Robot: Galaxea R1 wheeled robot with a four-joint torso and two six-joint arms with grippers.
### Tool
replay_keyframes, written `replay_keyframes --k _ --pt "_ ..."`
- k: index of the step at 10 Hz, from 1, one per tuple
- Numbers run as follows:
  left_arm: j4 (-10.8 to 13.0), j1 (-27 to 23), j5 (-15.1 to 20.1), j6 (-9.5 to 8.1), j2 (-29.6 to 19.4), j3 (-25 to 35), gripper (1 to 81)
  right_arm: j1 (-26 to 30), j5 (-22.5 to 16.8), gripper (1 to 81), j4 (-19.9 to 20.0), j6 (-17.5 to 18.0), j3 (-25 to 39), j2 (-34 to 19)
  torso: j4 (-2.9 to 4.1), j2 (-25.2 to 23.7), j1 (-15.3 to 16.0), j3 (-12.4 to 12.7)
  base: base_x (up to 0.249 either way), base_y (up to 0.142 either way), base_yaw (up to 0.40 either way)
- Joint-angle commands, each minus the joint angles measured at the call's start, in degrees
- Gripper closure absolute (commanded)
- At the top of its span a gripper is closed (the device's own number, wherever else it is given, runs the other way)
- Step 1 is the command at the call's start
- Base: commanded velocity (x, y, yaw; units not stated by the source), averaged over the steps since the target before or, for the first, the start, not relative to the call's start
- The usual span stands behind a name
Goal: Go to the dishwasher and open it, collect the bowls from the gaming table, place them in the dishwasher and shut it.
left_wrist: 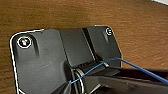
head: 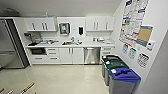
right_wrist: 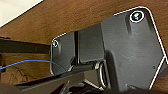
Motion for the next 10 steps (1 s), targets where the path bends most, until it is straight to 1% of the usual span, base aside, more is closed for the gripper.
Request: replay_keyframes --k 1,10 --pt "-0.4 -2.9 2.7 0.28 -1.1 1.0 1.0 2.8 -3.2 1.0 0.2 0.1 1.1 -0.8 0.0 0.0 0.0 0.0 0.165 0.0 0.0" --pt "-0.4 -2.9 2.6 0.28 -1.2 1.0 1.0 2.8 -3.3 1.0 0.0 -0.1 1.3 -1.0 0.0 0.0 0.0 0.0 0.165 0.0 0.0"
